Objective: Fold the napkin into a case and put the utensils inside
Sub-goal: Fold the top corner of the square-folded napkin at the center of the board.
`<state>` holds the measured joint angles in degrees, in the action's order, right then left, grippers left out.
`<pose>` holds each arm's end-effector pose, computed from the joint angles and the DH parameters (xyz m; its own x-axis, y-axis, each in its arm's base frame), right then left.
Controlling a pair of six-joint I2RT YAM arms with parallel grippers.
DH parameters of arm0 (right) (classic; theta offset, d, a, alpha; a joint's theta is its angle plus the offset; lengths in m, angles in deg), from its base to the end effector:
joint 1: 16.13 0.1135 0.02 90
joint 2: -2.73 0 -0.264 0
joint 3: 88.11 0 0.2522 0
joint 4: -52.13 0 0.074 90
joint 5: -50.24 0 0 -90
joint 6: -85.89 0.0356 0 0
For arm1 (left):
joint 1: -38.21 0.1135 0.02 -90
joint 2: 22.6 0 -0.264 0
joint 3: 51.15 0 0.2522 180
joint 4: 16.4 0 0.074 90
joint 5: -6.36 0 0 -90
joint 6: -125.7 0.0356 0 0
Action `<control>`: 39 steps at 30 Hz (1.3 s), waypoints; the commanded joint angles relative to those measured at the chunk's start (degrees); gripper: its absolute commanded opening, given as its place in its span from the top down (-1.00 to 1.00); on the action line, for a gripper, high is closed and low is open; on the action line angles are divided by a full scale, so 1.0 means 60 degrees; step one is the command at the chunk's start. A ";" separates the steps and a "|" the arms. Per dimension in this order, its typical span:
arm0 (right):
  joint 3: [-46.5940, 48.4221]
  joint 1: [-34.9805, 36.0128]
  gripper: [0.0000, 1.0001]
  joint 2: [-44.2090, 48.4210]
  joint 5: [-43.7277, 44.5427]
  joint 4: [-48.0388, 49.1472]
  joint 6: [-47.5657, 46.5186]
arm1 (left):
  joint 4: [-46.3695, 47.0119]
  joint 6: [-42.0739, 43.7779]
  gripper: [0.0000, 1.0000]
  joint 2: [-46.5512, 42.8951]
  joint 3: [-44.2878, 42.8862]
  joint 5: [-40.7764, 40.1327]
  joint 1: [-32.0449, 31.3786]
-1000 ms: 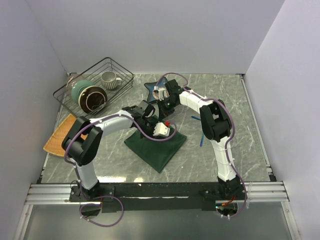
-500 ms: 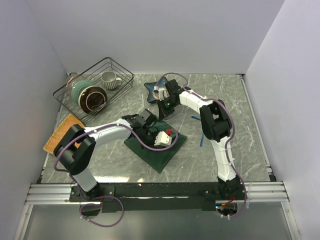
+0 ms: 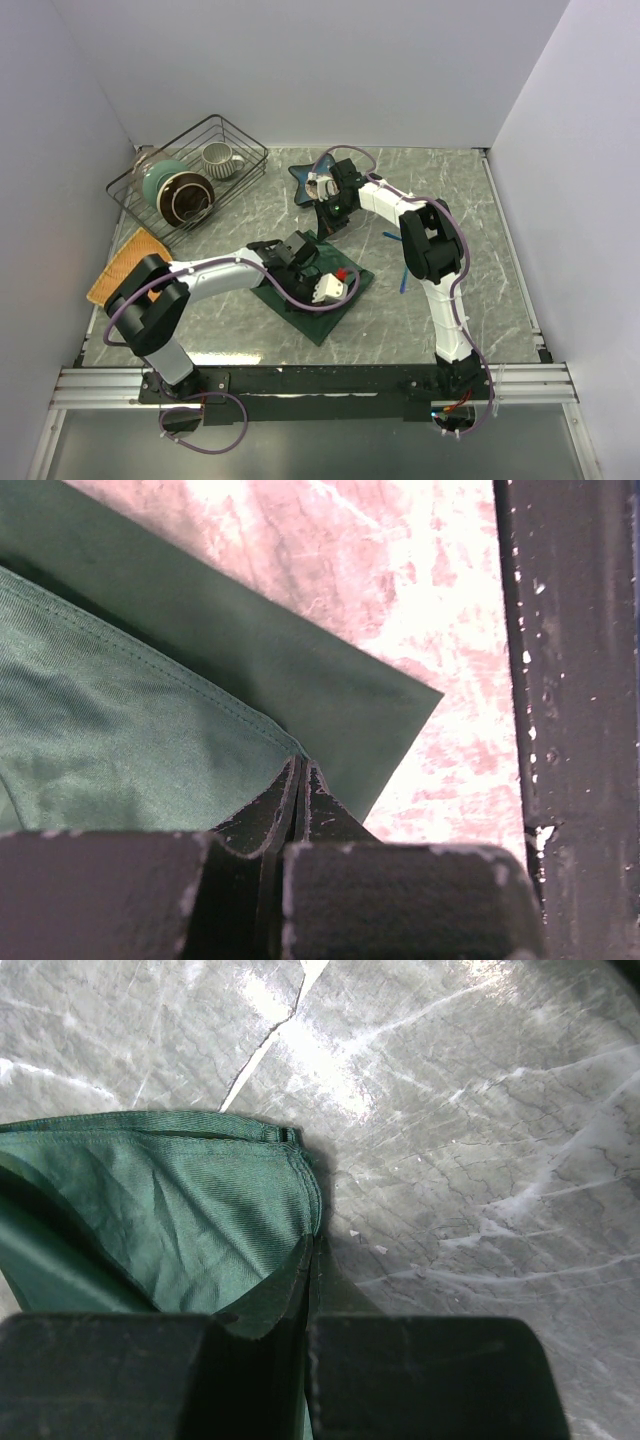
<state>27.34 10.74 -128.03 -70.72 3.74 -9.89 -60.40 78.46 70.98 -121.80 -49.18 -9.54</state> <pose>0.4216 0.2342 0.1532 -0.7361 -0.4698 -0.4873 -0.6684 0.6178 0.4142 0.1930 -0.2425 0.1836 0.0614 0.7650 -0.6411 0.9775 -0.1758 -0.1162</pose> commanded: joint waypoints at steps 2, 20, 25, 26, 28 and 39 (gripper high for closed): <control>0.0337 0.0121 1.00 -0.0209 0.0121 0.0132 -0.0003 | 0.0162 -0.0272 0.99 -0.0348 0.0047 0.0570 -0.0186; 0.0352 0.0121 1.00 -0.0238 0.0150 0.0074 -0.0047 | -0.0043 -0.0096 0.98 -0.0392 0.0384 0.0878 -0.0641; 0.0352 0.0135 0.99 -0.0253 0.0150 0.0074 -0.0047 | 0.0000 -0.0213 0.99 -0.0377 0.0428 0.0908 -0.0699; 0.0366 0.0135 0.99 -0.0253 0.0150 0.0059 -0.0047 | 0.0015 -0.0257 0.99 -0.0363 0.0413 0.0893 -0.0699; 0.0352 0.0135 0.99 -0.0267 0.0150 0.0059 -0.0062 | -0.0014 -0.0272 0.98 -0.0275 0.0399 0.0922 -0.0728; 0.0410 0.0135 0.98 -0.0311 0.0194 0.0030 -0.0077 | 0.0045 -0.0374 0.99 -0.0318 0.0516 0.0980 -0.0860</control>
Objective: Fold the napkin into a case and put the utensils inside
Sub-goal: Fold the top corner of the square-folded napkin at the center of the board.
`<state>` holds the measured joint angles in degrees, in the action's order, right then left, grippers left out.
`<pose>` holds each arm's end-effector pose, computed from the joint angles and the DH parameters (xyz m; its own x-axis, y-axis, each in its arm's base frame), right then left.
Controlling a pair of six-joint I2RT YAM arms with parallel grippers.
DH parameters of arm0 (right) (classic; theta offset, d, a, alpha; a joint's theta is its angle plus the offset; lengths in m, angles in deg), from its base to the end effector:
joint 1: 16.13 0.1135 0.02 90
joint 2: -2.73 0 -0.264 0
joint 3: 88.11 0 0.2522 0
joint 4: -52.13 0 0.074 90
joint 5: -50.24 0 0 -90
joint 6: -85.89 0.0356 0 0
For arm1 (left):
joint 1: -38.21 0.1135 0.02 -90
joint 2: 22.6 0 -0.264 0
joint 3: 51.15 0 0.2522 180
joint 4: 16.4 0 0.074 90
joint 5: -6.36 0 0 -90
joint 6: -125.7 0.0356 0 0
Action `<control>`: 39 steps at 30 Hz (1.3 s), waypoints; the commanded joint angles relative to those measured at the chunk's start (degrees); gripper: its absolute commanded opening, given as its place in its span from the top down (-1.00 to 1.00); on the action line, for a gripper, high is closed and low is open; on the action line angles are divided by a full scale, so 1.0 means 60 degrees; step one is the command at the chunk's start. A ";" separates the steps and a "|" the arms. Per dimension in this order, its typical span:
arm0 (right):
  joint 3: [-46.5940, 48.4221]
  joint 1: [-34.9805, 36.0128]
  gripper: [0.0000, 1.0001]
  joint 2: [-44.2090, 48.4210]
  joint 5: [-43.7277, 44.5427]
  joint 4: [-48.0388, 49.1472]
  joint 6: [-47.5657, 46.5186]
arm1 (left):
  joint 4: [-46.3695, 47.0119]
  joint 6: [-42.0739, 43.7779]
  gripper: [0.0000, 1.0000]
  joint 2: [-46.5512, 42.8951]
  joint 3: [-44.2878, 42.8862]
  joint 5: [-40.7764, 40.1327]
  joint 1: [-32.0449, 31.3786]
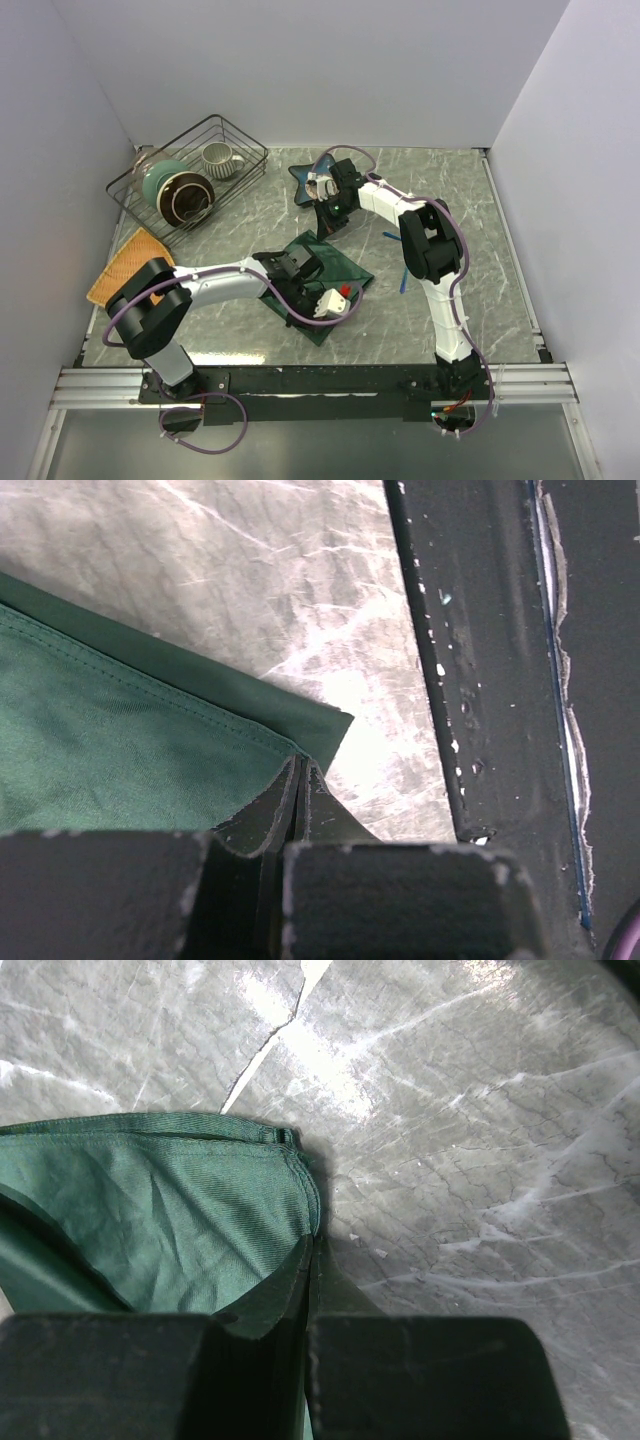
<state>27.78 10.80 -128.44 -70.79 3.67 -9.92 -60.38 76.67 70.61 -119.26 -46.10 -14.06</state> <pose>0.4226 0.2353 0.1520 -0.7356 -0.4710 -0.4870 -0.6693 0.6162 0.4151 0.1662 -0.2503 0.1746 0.0669 0.7631 -0.6428 0.9488 -0.2479 -0.1956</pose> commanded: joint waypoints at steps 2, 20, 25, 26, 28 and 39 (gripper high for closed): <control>0.0337 0.0125 0.98 -0.0242 0.0205 0.0055 -0.0073 | 0.0027 -0.0090 0.98 -0.0242 0.0108 0.0511 -0.0107; 0.0337 0.0124 0.92 -0.0227 0.0220 -0.0032 -0.0117 | 0.0085 -0.0324 0.55 -0.0197 0.0064 0.0555 -0.0209; 0.0483 0.0124 0.68 -0.0154 0.0234 -0.0296 -0.0146 | -0.0104 -0.0895 0.05 -0.0796 -0.0155 0.0613 0.0097; 0.0498 0.0124 0.64 -0.0111 0.0336 -0.0427 -0.0161 | -0.0221 -0.0997 0.03 -0.0914 -0.0228 0.0715 0.0432; 0.0586 0.0124 0.33 -0.0052 0.0512 -0.0574 -0.0234 | -0.0572 -0.1393 0.01 -0.1308 -0.0448 0.1154 0.0858; 0.0645 -0.0461 -0.53 0.0841 0.0909 -0.1599 -0.0556 | -0.1173 -0.2596 -0.14 -0.3069 0.0327 0.2399 0.5500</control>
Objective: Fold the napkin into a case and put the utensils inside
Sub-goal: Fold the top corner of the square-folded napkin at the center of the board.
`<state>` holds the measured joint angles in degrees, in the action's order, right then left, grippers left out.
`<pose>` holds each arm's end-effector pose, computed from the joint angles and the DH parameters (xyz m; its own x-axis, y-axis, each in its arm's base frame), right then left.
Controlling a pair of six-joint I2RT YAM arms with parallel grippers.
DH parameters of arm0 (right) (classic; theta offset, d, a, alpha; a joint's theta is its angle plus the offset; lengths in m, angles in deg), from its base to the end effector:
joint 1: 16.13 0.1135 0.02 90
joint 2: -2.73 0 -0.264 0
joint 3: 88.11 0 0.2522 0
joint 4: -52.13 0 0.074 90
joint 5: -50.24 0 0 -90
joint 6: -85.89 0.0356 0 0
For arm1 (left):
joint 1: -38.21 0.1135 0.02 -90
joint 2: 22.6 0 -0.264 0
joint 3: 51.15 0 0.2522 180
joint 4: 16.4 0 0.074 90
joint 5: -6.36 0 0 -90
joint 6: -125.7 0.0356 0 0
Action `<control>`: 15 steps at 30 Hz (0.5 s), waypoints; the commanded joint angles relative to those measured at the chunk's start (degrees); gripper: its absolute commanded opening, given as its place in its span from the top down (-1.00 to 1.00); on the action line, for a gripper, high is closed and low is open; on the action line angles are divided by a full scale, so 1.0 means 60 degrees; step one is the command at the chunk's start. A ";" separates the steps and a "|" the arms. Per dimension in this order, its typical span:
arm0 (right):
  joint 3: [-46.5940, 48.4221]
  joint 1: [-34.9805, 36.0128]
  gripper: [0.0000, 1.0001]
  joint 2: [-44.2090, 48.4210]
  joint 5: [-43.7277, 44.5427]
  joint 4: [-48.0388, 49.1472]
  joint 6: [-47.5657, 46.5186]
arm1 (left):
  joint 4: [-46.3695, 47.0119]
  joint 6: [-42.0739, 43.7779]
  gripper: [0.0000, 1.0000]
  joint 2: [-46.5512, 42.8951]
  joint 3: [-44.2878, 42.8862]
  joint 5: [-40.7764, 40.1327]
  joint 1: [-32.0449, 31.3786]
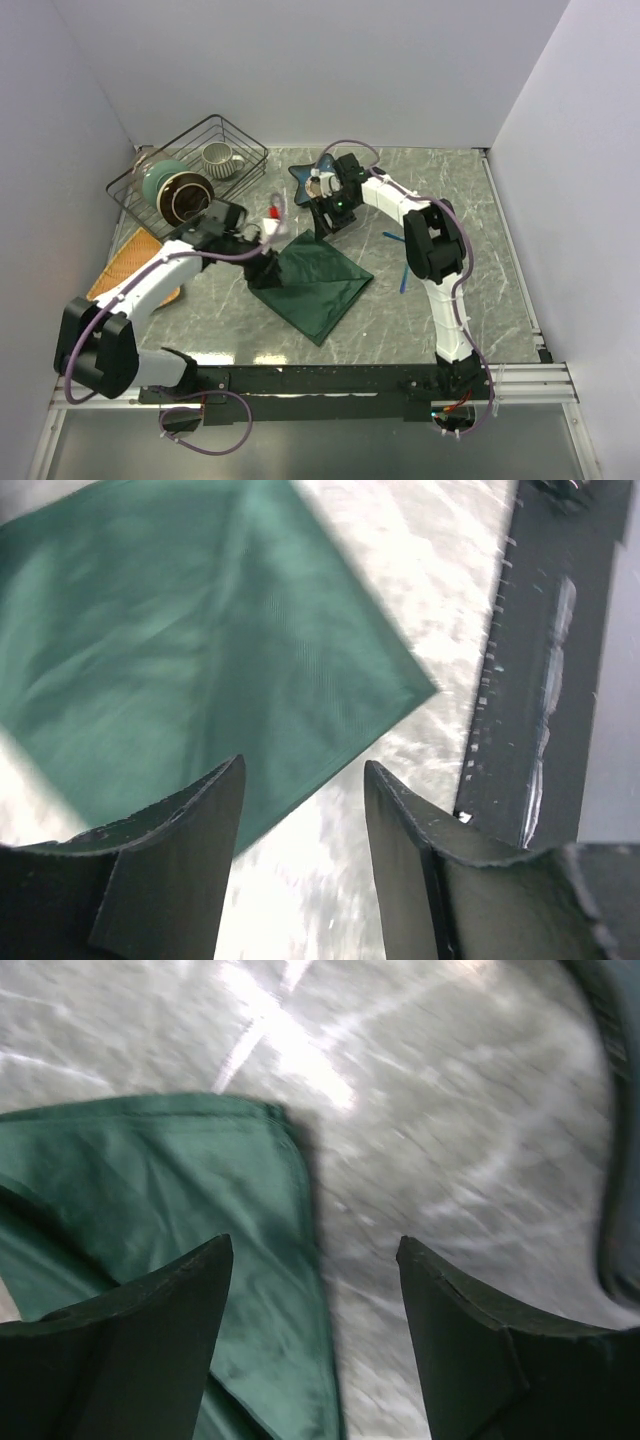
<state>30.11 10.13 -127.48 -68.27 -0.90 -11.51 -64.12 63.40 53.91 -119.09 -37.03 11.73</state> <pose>0.4244 0.2283 0.1673 -0.7328 -0.4877 -0.4745 -0.6695 0.6414 0.3747 0.2234 -0.1402 0.2507 -0.3491 0.5306 -0.7724 0.9369 0.2128 -0.2772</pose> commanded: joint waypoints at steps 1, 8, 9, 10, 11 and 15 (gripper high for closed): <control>0.0226 -0.0363 -0.53 0.0783 0.0475 -0.1027 -0.0334 | -0.0581 -0.0326 -0.15 -0.0344 0.0284 0.1034 0.1539; -0.0857 -0.0422 -0.54 0.2071 0.0489 -0.1483 -0.0729 | -0.1342 0.1767 -0.16 -0.0155 -0.0039 -0.0353 0.2465; -0.1105 -0.0436 -0.53 0.2146 0.0533 -0.1541 -0.0759 | -0.1386 0.1856 -0.16 -0.0096 -0.0010 -0.0414 0.2509; -0.1238 -0.0538 -0.52 0.2262 0.0562 -0.1600 -0.0803 | -0.1445 0.1930 -0.15 0.0021 0.0020 -0.0429 0.2552; -0.1370 -0.0597 -0.52 0.2336 0.0577 -0.1615 -0.0789 | -0.1445 0.1989 -0.15 0.0051 0.0078 -0.0429 0.2625; -0.1999 -0.0875 -0.50 0.2513 0.0417 -0.1746 -0.0803 | -0.1211 0.2120 -0.14 0.0212 0.0152 -0.0546 0.2773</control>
<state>21.04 6.94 -114.98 -65.74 -9.12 -15.27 -71.53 72.30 54.43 -118.15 -39.70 27.33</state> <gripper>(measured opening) 0.755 0.571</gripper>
